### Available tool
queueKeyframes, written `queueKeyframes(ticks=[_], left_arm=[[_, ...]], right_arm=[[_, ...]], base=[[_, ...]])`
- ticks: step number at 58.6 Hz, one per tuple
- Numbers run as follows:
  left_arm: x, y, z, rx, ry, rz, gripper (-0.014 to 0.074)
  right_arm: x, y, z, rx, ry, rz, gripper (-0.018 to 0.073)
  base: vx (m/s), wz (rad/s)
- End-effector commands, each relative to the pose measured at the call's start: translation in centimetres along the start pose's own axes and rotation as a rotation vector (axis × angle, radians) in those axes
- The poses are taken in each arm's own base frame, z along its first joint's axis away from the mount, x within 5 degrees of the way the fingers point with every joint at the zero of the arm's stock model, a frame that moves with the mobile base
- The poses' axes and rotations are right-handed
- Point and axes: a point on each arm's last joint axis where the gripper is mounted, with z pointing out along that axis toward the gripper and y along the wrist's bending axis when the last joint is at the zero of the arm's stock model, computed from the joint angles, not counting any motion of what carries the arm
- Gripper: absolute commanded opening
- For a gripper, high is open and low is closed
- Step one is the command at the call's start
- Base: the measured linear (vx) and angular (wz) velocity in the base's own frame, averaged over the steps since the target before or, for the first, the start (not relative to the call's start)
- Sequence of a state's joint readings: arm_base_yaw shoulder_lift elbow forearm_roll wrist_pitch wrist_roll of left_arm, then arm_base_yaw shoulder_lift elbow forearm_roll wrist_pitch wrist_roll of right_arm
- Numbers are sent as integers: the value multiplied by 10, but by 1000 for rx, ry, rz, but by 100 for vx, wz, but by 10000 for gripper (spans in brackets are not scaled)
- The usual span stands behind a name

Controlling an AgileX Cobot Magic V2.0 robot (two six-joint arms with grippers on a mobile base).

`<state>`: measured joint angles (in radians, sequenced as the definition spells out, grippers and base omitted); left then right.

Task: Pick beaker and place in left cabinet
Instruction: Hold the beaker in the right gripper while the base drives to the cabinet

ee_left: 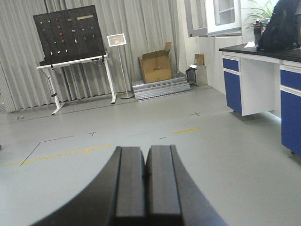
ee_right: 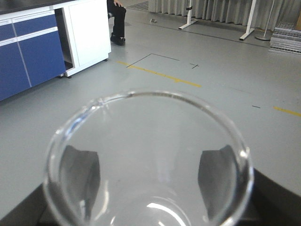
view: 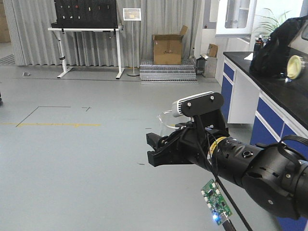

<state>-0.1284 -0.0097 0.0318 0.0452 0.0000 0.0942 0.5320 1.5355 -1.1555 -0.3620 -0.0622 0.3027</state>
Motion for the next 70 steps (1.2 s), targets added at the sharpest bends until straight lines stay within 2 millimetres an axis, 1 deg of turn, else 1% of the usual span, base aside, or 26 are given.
queueKeyframes(ticks=[1, 35, 70], left_arm=[[-3, 0, -1, -7, -77, -6, 1], [-3, 0, -1, -7, -77, -6, 1], [-3, 0, -1, -7, -77, -6, 1]], right_arm=[[-31, 0, -15, -17, -152, -1, -9], [-31, 0, -15, -17, -152, -1, -9], [-31, 0, -15, -17, -152, -1, -9]], base=[[59, -1], [62, 3], [67, -4]])
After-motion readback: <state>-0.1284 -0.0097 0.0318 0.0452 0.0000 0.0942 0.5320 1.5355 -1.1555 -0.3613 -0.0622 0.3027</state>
